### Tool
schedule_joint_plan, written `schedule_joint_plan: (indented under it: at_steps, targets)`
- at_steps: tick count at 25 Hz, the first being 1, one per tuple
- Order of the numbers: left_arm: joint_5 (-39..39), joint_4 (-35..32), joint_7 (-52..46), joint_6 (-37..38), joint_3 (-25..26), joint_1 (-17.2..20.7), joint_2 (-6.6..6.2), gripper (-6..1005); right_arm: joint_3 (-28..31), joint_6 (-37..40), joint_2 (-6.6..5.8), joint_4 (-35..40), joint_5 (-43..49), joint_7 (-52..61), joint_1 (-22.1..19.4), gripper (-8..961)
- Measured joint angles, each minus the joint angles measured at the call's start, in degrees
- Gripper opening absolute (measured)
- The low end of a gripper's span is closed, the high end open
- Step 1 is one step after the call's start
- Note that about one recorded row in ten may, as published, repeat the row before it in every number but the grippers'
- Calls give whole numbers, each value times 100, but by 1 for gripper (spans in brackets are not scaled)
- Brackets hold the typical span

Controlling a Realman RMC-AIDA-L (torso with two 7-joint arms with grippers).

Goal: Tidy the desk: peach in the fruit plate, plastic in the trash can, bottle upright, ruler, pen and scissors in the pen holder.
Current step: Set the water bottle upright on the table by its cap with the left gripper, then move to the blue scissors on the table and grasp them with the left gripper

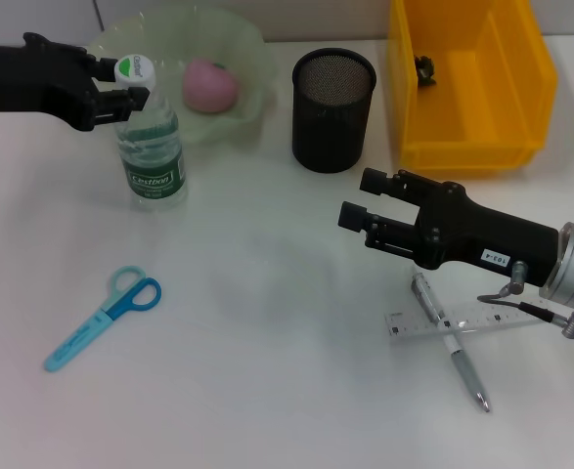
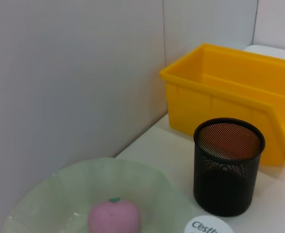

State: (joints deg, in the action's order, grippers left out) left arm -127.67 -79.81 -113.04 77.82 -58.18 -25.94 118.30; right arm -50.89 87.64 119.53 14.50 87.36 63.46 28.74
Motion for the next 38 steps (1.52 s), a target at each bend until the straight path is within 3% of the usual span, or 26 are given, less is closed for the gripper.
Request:
schedule_joint_plan:
  at_steps: [6, 19, 31, 38]
  targets:
    - [3, 23, 1, -34, 9, -19, 0, 462, 2, 0, 0, -8, 0, 0, 0, 719]
    - [258, -89, 5, -40, 162, 34, -1, 741, -2, -1, 0, -24, 0, 0, 0, 719]
    - [595, -448, 75, -46, 348, 249, 0, 797, 16, -1, 0, -27, 0, 0, -7, 720]
    - [1428, -631, 301, 102, 762, 543, -8, 795, 17, -1, 0, -9, 0, 0, 0, 720]
